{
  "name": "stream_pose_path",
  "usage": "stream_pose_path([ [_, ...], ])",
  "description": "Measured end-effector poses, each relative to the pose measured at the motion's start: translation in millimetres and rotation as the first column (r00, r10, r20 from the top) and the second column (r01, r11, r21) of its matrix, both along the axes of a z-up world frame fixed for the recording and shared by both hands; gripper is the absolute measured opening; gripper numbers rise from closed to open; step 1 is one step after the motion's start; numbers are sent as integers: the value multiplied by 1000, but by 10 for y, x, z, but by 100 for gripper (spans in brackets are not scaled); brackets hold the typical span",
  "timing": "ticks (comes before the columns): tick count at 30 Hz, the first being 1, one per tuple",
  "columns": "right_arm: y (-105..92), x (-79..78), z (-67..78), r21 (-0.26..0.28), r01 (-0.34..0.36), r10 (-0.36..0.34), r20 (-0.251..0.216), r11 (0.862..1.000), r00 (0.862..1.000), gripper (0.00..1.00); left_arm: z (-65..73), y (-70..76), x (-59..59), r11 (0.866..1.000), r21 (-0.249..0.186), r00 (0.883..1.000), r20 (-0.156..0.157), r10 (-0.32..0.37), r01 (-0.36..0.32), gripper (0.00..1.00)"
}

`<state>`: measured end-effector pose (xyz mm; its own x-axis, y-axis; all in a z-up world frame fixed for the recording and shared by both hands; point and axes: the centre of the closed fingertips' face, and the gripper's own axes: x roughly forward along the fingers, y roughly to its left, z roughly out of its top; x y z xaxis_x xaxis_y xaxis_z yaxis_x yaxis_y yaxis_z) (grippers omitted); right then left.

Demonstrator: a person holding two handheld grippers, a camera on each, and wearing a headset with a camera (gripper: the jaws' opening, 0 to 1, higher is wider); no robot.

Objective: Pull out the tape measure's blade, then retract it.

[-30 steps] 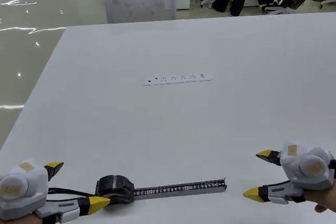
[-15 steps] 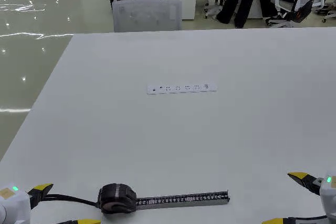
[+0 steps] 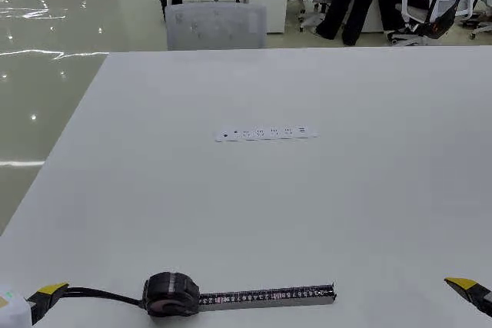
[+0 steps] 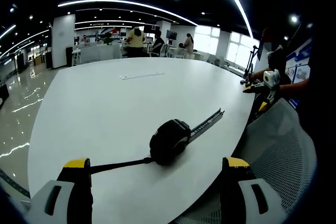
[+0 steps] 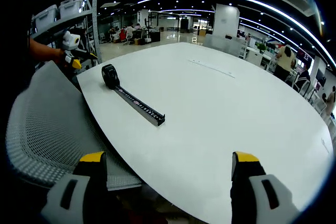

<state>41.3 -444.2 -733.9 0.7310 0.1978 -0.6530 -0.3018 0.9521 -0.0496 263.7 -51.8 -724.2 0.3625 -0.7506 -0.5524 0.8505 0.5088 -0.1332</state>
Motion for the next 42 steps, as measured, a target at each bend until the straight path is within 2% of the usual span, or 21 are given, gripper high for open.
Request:
stream_pose_path([
  [6,-23,46,24,-1,-11,11,7,1000,1000,100,-8,7,-14,1000,15,1000,15,-5,5,100],
  [8,-23,44,28,-7,-16,16,5,1000,1000,100,13,-3,-32,1000,13,1000,9,-7,7,100],
  [13,-35,33,31,-10,-16,16,8,1000,1000,100,45,-38,-40,1000,12,1000,20,-16,15,100],
  [23,-52,7,21,-12,-6,6,6,1000,1000,100,-6,-8,-66,1000,25,1000,12,-19,19,100],
  [30,-61,-21,23,-5,18,-18,12,1000,1000,100,15,-1,-17,999,31,999,29,-31,31,100],
  [36,-88,-20,53,-8,24,-24,15,1000,1000,100,21,-5,-41,999,32,999,18,-26,25,100],
  [42,-82,-14,57,-7,21,-21,16,1000,1000,100,-13,-12,-54,999,41,999,22,-25,24,100],
])
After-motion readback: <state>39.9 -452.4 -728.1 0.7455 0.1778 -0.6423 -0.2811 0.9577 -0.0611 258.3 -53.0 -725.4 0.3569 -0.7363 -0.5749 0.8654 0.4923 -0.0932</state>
